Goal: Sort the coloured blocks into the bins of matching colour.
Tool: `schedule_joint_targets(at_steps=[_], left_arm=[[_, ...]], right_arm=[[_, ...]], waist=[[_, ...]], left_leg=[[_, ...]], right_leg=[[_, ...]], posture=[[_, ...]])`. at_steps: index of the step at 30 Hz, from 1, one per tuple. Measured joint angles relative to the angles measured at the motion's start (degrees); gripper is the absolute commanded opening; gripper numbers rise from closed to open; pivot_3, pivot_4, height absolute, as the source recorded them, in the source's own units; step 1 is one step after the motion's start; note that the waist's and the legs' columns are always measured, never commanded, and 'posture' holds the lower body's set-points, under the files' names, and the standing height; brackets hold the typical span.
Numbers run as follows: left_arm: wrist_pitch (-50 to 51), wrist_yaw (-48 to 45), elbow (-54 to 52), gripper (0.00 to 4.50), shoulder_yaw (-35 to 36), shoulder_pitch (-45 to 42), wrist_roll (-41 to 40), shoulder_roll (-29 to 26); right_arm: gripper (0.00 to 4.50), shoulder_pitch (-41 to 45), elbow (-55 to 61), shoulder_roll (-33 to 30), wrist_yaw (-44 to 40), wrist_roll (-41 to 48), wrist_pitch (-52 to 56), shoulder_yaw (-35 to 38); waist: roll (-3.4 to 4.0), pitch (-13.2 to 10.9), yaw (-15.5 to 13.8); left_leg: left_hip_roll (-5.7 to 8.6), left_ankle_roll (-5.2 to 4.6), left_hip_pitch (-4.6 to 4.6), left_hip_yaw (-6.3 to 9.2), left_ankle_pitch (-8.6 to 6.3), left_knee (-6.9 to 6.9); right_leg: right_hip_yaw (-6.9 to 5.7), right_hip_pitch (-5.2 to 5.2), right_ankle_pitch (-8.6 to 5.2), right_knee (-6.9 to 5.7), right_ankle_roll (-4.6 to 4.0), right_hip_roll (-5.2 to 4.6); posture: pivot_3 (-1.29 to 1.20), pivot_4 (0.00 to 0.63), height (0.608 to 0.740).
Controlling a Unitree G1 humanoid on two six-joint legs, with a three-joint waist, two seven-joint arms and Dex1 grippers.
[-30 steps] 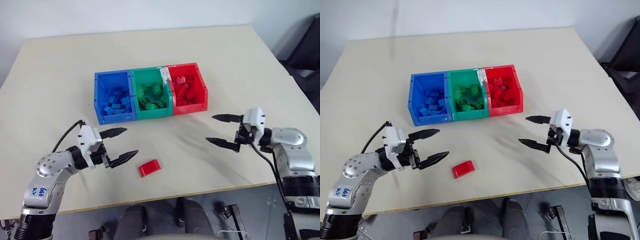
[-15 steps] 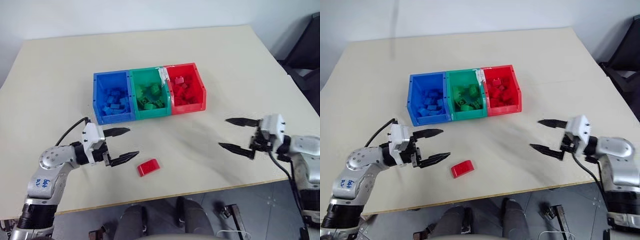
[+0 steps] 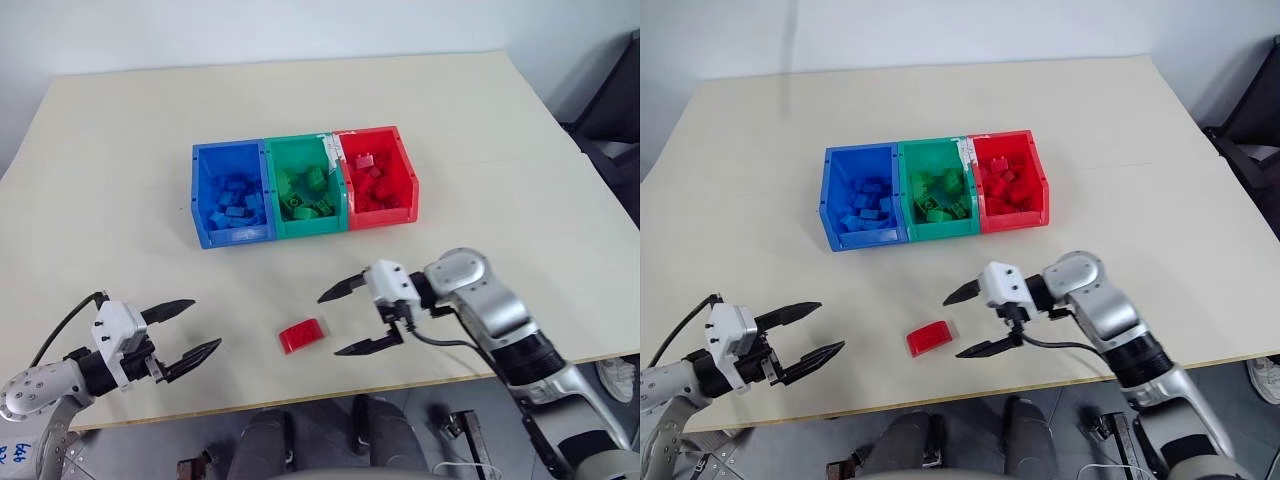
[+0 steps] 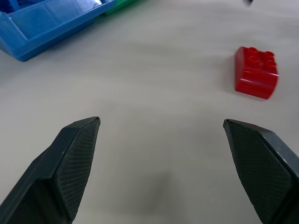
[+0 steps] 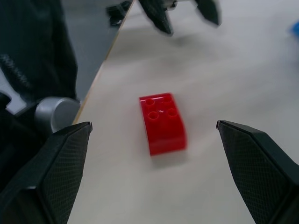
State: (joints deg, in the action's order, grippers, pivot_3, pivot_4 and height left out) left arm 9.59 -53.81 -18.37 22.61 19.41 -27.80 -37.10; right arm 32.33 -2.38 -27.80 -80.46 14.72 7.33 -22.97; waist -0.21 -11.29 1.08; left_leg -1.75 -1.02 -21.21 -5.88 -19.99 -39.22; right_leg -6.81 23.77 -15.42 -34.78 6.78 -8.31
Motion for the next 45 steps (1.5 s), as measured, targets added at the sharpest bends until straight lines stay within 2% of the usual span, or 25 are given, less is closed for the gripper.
schedule_joint_targets(at_steps=[5,6,8,15,16,21,25,29,32,38,41,45], left_arm=[[0.00,0.31,-2.63,4.50,0.05,2.59,-0.07,0.30],[0.00,0.09,-3.03,4.50,0.04,2.81,-0.07,0.27],[-0.60,-0.71,-3.37,4.50,0.03,3.16,-0.07,0.18],[-4.31,-2.99,-3.40,4.50,-0.78,1.90,-0.03,0.13],[-4.34,-3.18,-3.38,4.50,-1.04,1.46,-0.03,0.06],[-3.89,-3.17,-3.24,4.50,-1.53,-1.04,-0.02,-0.19],[-2.86,-1.59,-3.21,4.50,-2.68,-4.21,-0.03,0.01],[-0.91,1.74,-3.26,4.50,-3.06,-8.02,-0.35,1.22],[0.92,3.89,-3.45,4.50,-3.74,-9.83,-1.21,2.52],[2.91,7.28,-3.80,4.50,-6.04,-13.22,-1.48,4.71],[3.81,8.71,-4.95,4.50,-7.03,-14.50,-1.62,5.15],[4.52,10.49,-6.12,4.50,-7.22,-14.55,-2.06,5.83]], right_arm=[[4.47,0.95,-4.90,4.00,3.08,-4.67,-3.52,-1.96],[4.30,0.95,-5.62,4.18,3.44,-5.41,-4.17,-2.11],[3.88,0.95,-7.27,4.59,3.97,-6.59,-5.60,-2.37],[1.46,0.87,-8.96,5.11,4.66,-7.46,-7.44,-2.76],[1.40,0.83,-8.96,5.30,4.97,-7.46,-7.45,-2.70],[1.40,-0.07,-8.47,5.43,5.71,-5.54,-7.36,-0.34],[1.40,0.39,-6.83,3.12,4.78,-0.66,-7.25,5.92],[1.40,5.01,-7.47,0.07,6.19,3.24,-4.37,13.23],[1.40,11.21,-13.36,-1.50,11.24,2.10,-3.49,17.43],[1.40,20.06,-32.82,0.44,24.22,-6.75,-11.25,18.63],[2.48,23.76,-40.98,1.66,30.09,-10.29,-12.35,18.54],[3.81,24.90,-44.25,1.66,30.97,-11.88,-14.71,18.55]], waist=[[0.00,0.00,0.29],[0.00,0.00,0.36],[0.00,0.00,0.51],[0.00,0.00,0.51],[0.00,0.00,0.51],[0.00,0.00,0.51],[0.00,0.00,0.36],[0.01,0.00,0.51],[0.01,0.00,0.71],[0.01,0.00,0.70],[0.02,-0.01,0.69],[0.02,-0.01,0.68]], left_leg=[[-0.01,0.00,-0.01,0.02,0.00,0.00],[0.00,0.00,-0.03,0.02,0.00,0.00],[-0.01,0.00,-0.02,0.01,0.00,0.00],[-0.03,0.01,-0.01,0.01,0.00,0.00],[-0.03,0.01,-0.01,0.01,0.00,0.00],[-0.02,0.01,-0.02,0.01,0.00,0.00],[-0.01,0.00,-0.02,0.03,0.00,0.00],[-0.01,-0.02,0.00,-0.01,0.01,0.00],[-0.04,0.00,0.02,-0.04,0.02,0.00],[-0.02,0.01,0.00,-0.12,0.03,0.00],[-0.02,0.00,-0.04,-0.11,0.04,0.00],[-0.02,0.00,-0.04,-0.09,0.04,0.00]], right_leg=[[-0.06,0.00,0.00,-0.01,0.00,0.01],[-0.06,0.01,0.00,0.00,0.00,0.01],[-0.05,0.01,0.00,0.00,0.00,0.02],[-0.05,0.01,-0.01,-0.01,-0.01,0.05],[-0.05,0.01,-0.01,-0.01,-0.01,0.05],[-0.05,0.00,-0.01,-0.01,-0.01,0.05],[-0.06,-0.02,0.00,-0.02,-0.01,0.05],[-0.04,-0.01,0.00,-0.05,0.00,0.04],[-0.03,0.00,0.00,-0.07,0.00,0.08],[0.03,0.03,0.00,-0.08,0.00,0.08],[0.02,0.04,0.00,-0.07,0.00,0.08],[0.01,0.03,0.00,-0.05,0.00,0.08]], posture=[[0.00,0.150,0.740],[0.00,0.150,0.740],[0.00,0.150,0.740],[0.00,0.150,0.740],[0.00,0.150,0.740],[0.00,0.150,0.740],[0.00,0.150,0.740],[0.00,0.150,0.740],[0.00,0.150,0.740],[0.00,0.150,0.740],[0.00,0.150,0.740],[0.00,0.150,0.740]])
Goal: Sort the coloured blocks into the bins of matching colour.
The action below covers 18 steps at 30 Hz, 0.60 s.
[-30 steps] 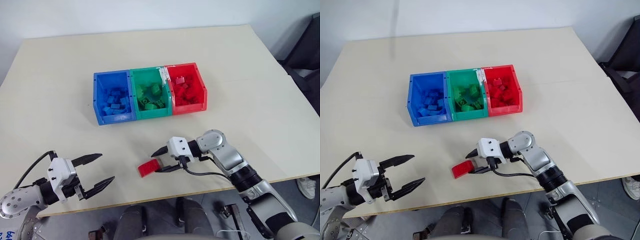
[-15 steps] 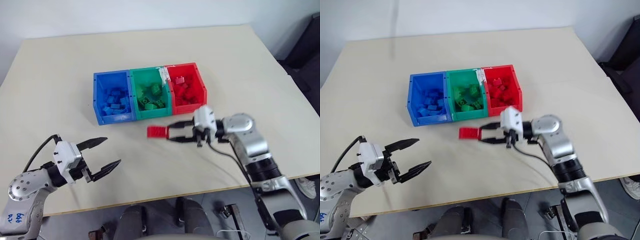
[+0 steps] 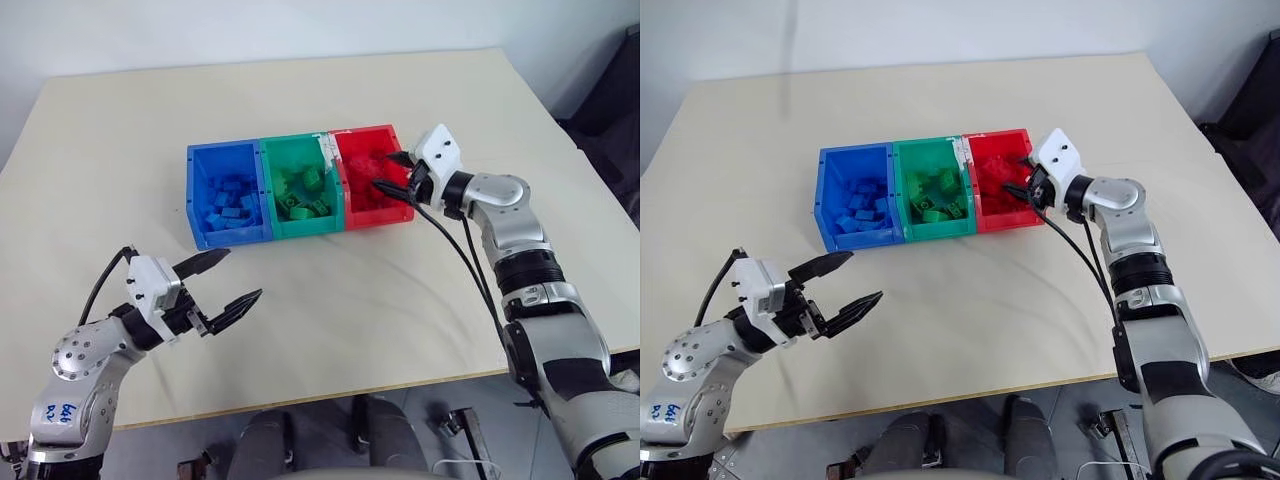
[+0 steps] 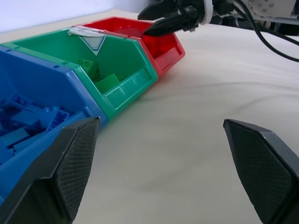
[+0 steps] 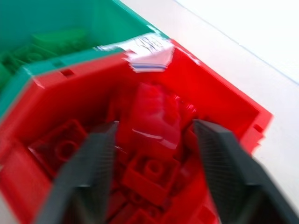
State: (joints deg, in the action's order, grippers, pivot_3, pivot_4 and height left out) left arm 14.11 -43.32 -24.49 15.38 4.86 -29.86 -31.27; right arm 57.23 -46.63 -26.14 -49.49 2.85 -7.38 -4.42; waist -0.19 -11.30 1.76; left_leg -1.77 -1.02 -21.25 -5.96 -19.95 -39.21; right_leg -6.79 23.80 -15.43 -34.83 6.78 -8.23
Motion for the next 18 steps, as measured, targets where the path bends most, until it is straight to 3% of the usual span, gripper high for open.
schedule_joint_targets(at_steps=[2,7,13,18], left_arm=[[0.21,1.16,-0.01,4.50,0.00,0.05,-0.04,0.71],[0.16,2.88,0.02,4.50,-0.02,0.75,0.33,1.29],[0.17,2.91,0.75,4.50,0.35,2.25,2.09,-1.38],[-0.65,1.81,0.90,4.50,3.81,5.89,3.60,-4.50]], right_arm=[[4.47,-0.01,-0.12,-0.15,-1.11,-0.04,-0.30,0.02],[4.47,-1.34,3.08,-3.74,-8.38,2.48,-0.95,1.16],[4.47,-16.48,22.55,-10.24,-26.81,15.28,5.71,3.65],[4.47,-29.43,35.15,-13.27,-28.77,18.95,9.91,4.73]], waist=[[0.00,0.00,0.00],[0.00,0.00,-0.22],[0.00,0.00,-0.38],[0.00,0.00,-0.19]], left_leg=[[0.00,-0.01,0.00,-0.01,0.01,0.00],[0.01,-0.03,0.00,0.03,0.01,-0.01],[0.00,-0.03,-0.02,0.16,0.01,0.00],[-0.01,-0.03,0.05,0.10,0.01,0.00]], right_leg=[[0.01,0.00,0.00,-0.01,0.00,0.00],[-0.01,-0.02,0.00,0.01,0.01,-0.01],[-0.15,-0.11,0.00,0.12,0.01,-0.01],[-0.11,-0.11,0.00,0.09,0.01,-0.01]], posture=[[0.00,0.150,0.740],[0.00,0.150,0.740],[0.00,0.150,0.740],[0.00,0.150,0.740]])
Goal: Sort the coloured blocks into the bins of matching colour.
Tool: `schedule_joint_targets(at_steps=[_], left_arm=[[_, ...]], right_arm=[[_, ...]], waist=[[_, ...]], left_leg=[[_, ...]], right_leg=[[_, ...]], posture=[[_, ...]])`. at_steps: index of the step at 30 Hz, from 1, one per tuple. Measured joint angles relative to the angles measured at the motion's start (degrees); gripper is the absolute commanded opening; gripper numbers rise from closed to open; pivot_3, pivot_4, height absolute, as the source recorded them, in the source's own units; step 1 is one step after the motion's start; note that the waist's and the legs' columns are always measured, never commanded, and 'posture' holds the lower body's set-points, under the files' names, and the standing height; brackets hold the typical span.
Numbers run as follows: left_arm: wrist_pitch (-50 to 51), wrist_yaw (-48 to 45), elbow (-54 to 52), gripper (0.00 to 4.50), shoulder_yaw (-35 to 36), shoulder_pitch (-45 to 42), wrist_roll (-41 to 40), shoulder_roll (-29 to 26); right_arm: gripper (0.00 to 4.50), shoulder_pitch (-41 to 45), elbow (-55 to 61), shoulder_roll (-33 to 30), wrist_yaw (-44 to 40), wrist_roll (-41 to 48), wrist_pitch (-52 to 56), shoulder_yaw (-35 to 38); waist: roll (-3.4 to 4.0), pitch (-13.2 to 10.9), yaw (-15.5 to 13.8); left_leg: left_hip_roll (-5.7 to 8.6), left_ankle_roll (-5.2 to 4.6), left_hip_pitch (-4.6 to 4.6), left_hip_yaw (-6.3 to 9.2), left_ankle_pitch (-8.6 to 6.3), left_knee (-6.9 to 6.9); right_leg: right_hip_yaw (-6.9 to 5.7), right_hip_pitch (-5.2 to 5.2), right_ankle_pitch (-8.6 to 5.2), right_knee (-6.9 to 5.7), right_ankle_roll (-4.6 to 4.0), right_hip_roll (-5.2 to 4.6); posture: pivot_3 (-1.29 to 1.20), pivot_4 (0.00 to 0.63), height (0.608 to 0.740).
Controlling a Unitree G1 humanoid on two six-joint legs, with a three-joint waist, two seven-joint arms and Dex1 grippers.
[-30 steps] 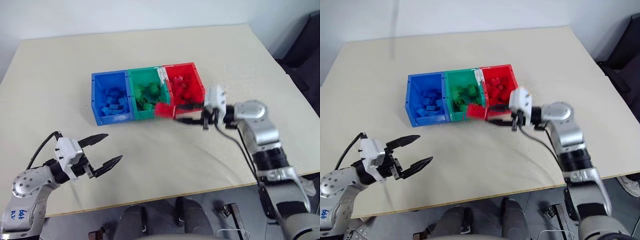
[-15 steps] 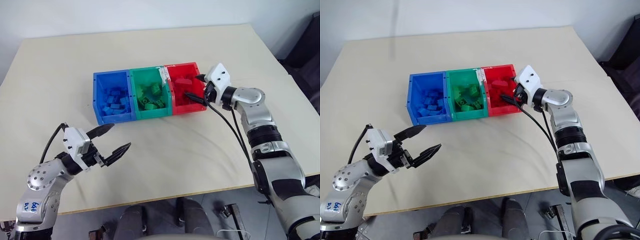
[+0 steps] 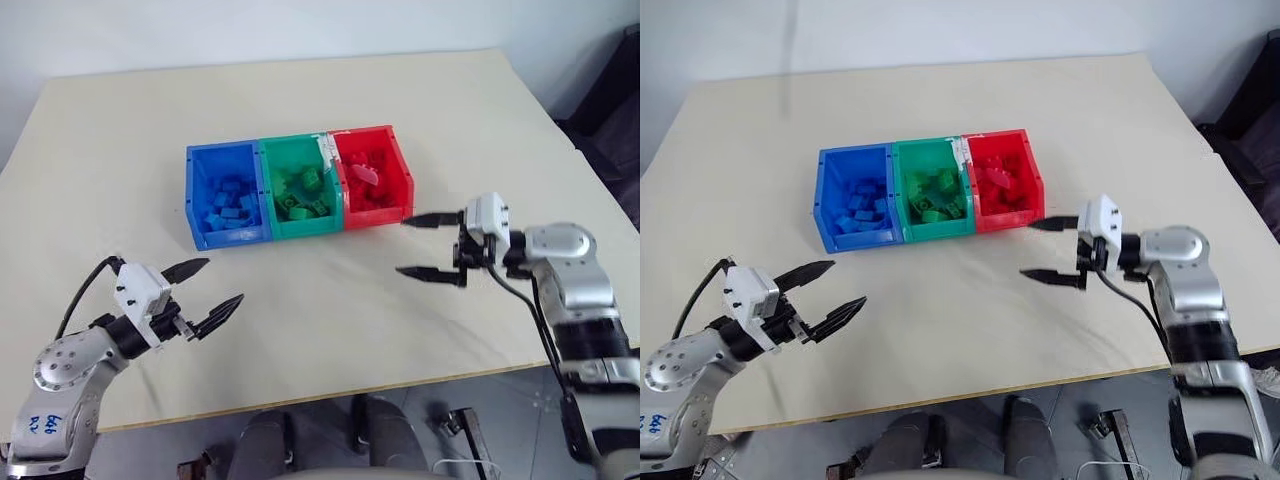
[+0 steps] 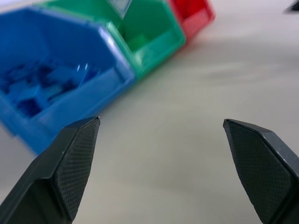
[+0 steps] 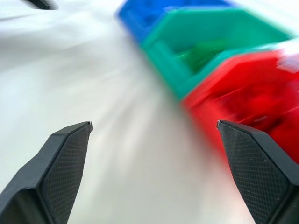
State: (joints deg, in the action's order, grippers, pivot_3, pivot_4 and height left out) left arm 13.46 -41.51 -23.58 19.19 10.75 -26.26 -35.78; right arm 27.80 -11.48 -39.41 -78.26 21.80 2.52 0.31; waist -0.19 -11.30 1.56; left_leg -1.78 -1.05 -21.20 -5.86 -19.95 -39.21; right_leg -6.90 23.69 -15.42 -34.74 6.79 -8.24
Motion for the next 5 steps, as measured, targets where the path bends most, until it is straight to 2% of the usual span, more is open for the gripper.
schedule_joint_targets(at_steps=[5], left_arm=[[-1.81,0.24,3.03,4.50,2.38,0.43,1.03,-0.39]], right_arm=[[4.47,-3.99,1.35,0.67,5.62,0.04,-0.09,2.31]], waist=[[0.00,0.00,-0.09]], left_leg=[[0.02,0.02,0.05,-0.03,0.03,0.00]], right_leg=[[0.04,0.00,0.00,-0.07,0.00,-0.05]], posture=[[0.00,0.150,0.740]])
